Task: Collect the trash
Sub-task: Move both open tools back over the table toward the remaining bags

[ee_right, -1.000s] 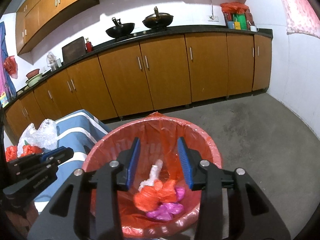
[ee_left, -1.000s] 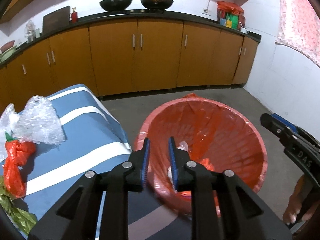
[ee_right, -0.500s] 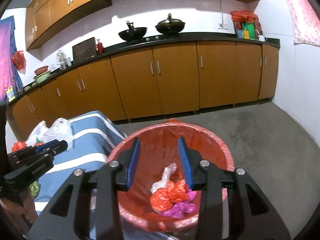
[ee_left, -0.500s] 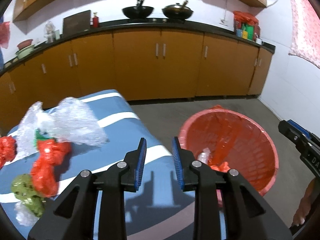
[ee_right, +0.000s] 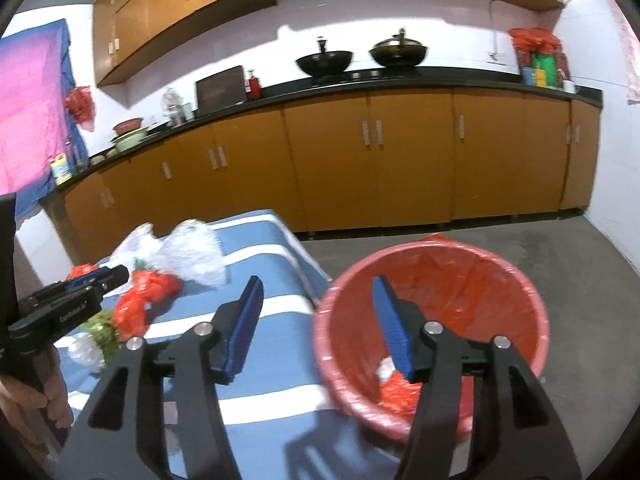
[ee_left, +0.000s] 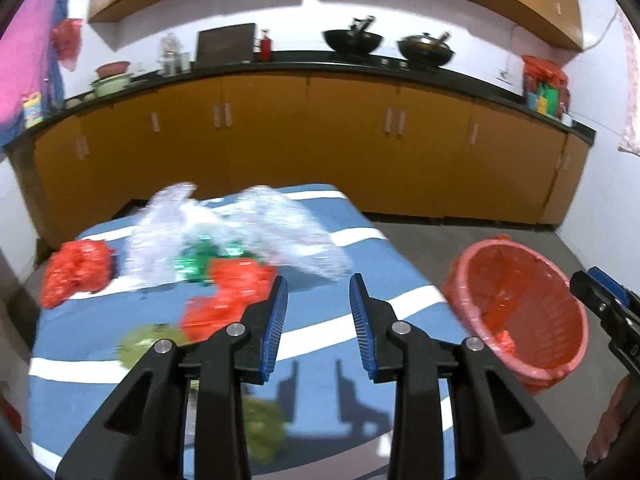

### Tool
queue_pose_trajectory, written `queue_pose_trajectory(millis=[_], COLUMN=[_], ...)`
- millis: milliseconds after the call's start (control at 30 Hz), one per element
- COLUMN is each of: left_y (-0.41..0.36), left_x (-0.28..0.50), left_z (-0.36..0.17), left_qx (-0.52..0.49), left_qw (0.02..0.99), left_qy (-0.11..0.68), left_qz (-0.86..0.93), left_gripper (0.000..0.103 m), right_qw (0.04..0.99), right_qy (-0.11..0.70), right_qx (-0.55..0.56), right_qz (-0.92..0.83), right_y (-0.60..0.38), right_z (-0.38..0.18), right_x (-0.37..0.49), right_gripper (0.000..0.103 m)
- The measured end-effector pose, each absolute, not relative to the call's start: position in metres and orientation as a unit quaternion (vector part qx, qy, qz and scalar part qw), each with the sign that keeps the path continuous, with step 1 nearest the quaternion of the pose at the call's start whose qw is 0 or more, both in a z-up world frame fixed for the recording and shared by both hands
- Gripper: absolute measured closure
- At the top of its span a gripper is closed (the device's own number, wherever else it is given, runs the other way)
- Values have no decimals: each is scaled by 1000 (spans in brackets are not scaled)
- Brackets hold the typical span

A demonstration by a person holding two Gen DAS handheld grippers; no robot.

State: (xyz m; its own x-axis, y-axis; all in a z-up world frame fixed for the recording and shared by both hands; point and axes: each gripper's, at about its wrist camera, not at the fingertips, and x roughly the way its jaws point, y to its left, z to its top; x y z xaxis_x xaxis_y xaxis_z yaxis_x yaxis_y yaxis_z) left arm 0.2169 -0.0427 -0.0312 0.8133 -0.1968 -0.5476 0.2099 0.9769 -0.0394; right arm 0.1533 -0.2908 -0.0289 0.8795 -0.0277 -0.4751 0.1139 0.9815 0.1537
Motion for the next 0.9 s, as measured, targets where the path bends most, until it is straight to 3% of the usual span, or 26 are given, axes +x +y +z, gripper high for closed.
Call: queue_pose_trajectory(millis=[133,300,900], left_y=[-15,23,110], left_x=[211,205,186], left_z=[-31,-30,-40], left_qx=[11,-1,-24], left_qw=[956,958,958], left_qy=[282,281,285], left_qz=[-80,-50,24], left_gripper=[69,68,63], right_qw=[966,969,964], right_qy=[242,228,232], right_qx=[89,92,99], right_qz=[-12,5,85], right_y=[-264,-233,-150], right_z=[-28,-21,-16], right_x=[155,155,158], right_gripper=[33,7,4])
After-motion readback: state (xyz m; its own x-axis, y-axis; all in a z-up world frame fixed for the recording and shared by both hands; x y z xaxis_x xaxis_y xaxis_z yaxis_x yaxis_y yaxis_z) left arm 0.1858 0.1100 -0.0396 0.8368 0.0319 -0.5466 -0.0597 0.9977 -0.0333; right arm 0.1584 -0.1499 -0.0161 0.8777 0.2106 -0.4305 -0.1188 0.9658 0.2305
